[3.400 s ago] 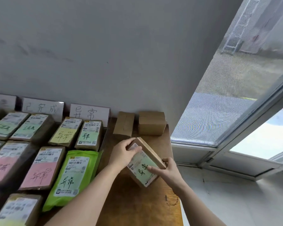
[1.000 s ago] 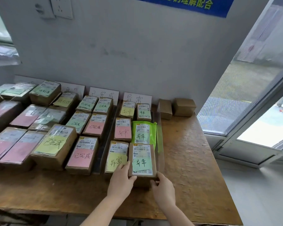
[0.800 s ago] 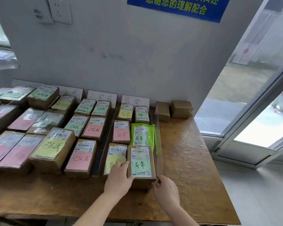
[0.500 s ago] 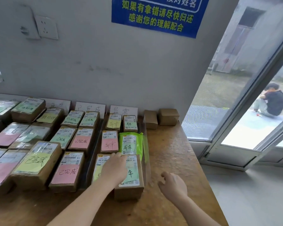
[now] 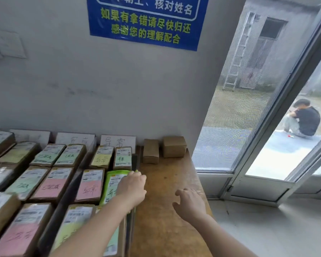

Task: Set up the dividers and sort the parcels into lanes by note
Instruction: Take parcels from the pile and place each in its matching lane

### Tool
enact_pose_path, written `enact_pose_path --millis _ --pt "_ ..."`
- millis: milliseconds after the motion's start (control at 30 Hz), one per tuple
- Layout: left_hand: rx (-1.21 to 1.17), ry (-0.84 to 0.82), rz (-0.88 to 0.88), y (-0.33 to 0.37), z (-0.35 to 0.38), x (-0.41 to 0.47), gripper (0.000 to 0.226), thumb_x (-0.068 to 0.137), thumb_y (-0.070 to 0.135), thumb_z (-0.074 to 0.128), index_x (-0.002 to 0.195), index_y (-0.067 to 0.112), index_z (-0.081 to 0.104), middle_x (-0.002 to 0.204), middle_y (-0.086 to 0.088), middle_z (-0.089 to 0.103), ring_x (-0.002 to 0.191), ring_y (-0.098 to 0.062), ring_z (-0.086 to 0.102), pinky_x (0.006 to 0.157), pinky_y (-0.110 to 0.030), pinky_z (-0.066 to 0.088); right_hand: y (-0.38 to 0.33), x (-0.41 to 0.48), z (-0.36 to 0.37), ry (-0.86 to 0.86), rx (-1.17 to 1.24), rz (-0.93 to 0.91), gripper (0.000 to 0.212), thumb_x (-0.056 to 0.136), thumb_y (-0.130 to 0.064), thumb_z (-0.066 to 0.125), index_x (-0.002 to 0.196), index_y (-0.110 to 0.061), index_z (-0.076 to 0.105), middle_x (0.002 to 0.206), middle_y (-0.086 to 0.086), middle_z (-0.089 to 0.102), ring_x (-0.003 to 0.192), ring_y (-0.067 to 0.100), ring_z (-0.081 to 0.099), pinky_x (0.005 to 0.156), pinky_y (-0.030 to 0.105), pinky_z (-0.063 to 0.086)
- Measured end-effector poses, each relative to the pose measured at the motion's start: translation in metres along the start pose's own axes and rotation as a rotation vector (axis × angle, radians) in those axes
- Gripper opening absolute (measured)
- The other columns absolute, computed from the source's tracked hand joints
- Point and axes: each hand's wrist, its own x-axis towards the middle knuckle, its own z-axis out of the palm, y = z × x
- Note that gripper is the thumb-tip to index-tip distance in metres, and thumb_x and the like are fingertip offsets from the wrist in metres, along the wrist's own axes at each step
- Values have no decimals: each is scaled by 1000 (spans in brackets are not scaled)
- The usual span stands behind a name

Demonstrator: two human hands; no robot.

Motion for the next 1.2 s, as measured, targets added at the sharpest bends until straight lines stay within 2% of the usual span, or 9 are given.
enact_pose_path --millis 100,367,600,700,833,900,1000,1067,1200 --pt "-8 14 -23 20 5 31 34 93 31 59 123 15 56 122 0 55 120 -21 46 96 -36 46 25 32 -9 2 16 -25 40 92 -37 55 130 -25 57 126 2 57 124 24 50 96 32 42" --pt "-36 0 -105 59 17 104 30 92 33 58 117 16 57 119 0 55 120 -23 48 94 -38 47 76 116 -20 -52 8 -43 37 91 -37 55 125 -22 59 126 1 58 123 24 48 94 32 43" --pt "-41 -19 -147 62 28 170 39 95 32 56 130 17 54 130 -1 55 124 -22 46 101 -38 41 87 184 -21 -57 19 -56 39 91 -35 56 128 -23 56 129 2 54 125 24 45 94 33 43" --pt "-35 -28 -173 55 38 196 42 95 34 56 134 17 52 134 -2 53 126 -22 47 103 -38 42 86 213 -20 -45 24 -61 37 90 -35 58 123 -19 57 130 3 52 126 25 43 95 34 42" --pt "-32 -55 -219 44 49 222 54 94 38 58 142 19 44 147 -6 43 136 -26 39 111 -41 34 82 252 -16 -13 24 -112 39 86 -31 60 123 -17 55 134 3 50 125 28 44 98 35 41" --pt "-34 -68 -233 39 56 235 60 94 40 58 147 20 38 153 -9 36 141 -29 32 115 -43 30 79 270 -12 0 44 -121 46 86 -30 59 129 -16 52 145 5 43 131 29 40 103 37 38" --pt "-42 -98 -262 31 70 251 65 93 47 56 148 21 34 155 -12 30 144 -32 27 115 -46 30 74 291 -6 8 75 -124 63 90 -34 58 147 -21 35 162 3 19 148 25 17 113 38 28" --pt "-64 -126 -290 26 79 259 68 94 54 50 150 22 29 157 -15 24 146 -34 22 116 -49 26 69 302 0 10 78 -145 72 91 -37 57 153 -25 23 164 0 9 152 21 6 117 38 21" --pt "-70 -120 -350 22 95 268 66 96 59 37 151 24 25 160 -19 13 147 -42 12 117 -53 21 64 317 13 2 37 -171 78 92 -45 54 156 -27 13 166 0 3 152 20 -2 122 40 6"
